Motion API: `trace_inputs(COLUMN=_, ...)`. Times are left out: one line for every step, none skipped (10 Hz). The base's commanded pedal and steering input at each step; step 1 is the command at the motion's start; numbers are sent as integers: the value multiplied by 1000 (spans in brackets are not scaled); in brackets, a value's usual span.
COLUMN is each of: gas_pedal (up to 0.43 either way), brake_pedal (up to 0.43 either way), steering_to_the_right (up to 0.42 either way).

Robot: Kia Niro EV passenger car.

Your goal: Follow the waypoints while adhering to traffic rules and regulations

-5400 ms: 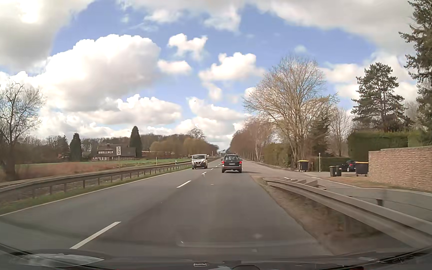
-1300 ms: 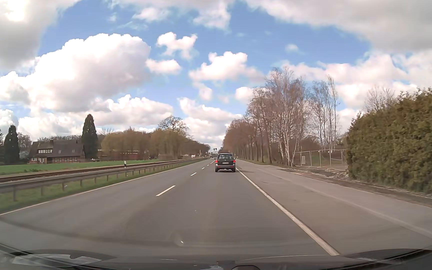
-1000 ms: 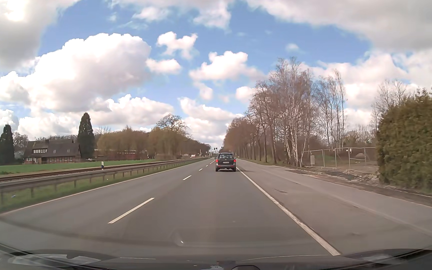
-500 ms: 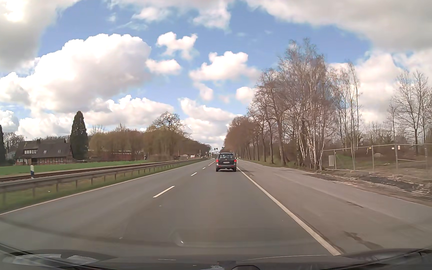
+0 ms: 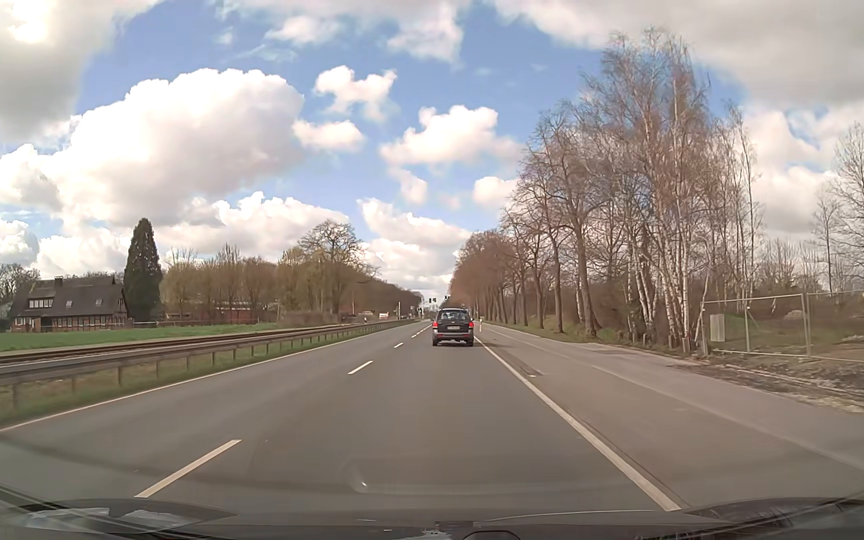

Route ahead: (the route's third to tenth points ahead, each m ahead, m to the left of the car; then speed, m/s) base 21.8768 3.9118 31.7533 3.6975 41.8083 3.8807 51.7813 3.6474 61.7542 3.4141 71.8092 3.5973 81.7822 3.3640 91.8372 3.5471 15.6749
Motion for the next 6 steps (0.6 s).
trace_inputs(gas_pedal=177, brake_pedal=0, steering_to_the_right=-2)
trace_inputs(gas_pedal=177, brake_pedal=0, steering_to_the_right=-2)
trace_inputs(gas_pedal=189, brake_pedal=0, steering_to_the_right=-2)
trace_inputs(gas_pedal=189, brake_pedal=0, steering_to_the_right=-2)
trace_inputs(gas_pedal=189, brake_pedal=0, steering_to_the_right=-2)
trace_inputs(gas_pedal=189, brake_pedal=0, steering_to_the_right=-2)
